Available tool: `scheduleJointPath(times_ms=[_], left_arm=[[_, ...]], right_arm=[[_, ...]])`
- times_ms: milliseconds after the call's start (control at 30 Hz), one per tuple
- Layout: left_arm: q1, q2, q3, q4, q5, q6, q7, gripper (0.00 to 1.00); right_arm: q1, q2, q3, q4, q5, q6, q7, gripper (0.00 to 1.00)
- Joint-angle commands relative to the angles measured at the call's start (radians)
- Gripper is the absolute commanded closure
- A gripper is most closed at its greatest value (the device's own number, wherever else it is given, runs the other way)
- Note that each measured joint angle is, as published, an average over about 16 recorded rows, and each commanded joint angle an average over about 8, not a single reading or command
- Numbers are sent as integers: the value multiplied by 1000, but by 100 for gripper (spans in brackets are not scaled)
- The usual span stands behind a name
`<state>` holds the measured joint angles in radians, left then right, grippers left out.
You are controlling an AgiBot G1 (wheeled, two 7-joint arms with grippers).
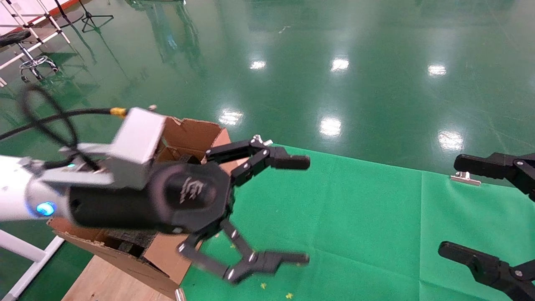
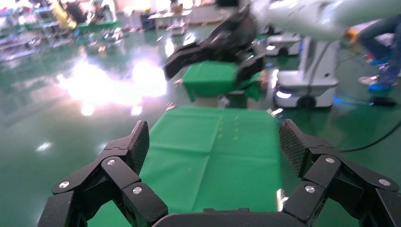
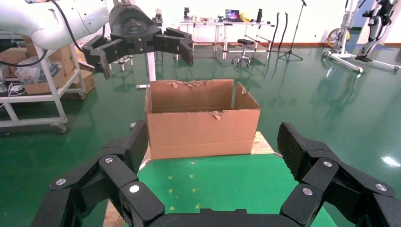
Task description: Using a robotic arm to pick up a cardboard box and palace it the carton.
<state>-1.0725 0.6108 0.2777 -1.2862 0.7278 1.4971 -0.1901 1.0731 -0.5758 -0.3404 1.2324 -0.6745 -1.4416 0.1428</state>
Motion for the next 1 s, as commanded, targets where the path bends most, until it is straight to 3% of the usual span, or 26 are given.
scheduleJointPath(times_ms=[33, 1000], left_arm=[[22, -5, -20, -22, -23, 10, 12, 0], [-1, 0, 1, 2, 2, -1, 2, 0]], right_arm=[[0, 0, 0, 0, 0, 0, 0, 0], [0, 0, 0, 0, 0, 0, 0, 0]])
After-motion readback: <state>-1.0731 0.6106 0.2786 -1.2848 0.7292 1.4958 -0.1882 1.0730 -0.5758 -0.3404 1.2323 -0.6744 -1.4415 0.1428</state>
